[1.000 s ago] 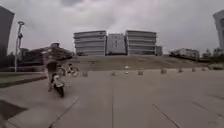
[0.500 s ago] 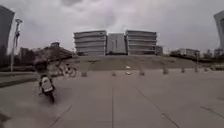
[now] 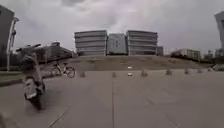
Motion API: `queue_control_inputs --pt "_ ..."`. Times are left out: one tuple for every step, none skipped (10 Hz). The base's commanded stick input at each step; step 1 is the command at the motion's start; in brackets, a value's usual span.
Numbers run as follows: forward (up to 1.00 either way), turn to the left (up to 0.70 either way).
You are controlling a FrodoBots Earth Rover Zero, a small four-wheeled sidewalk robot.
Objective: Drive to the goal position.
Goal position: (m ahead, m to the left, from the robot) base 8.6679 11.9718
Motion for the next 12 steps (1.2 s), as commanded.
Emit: queue_control_inputs --pt "0.70 -0.01" --pt "0.70 -0.01" --pt "0.70 -0.01" --pt "0.70 -0.01" --pt "0.70 -0.01" --pt "0.70 -0.01" --pt "0.70 -0.01" --pt "0.70 -0.01" --pt "0.70 -0.01" --pt "0.70 -0.01" --pt "0.70 -0.01" --pt "0.70 -0.01"
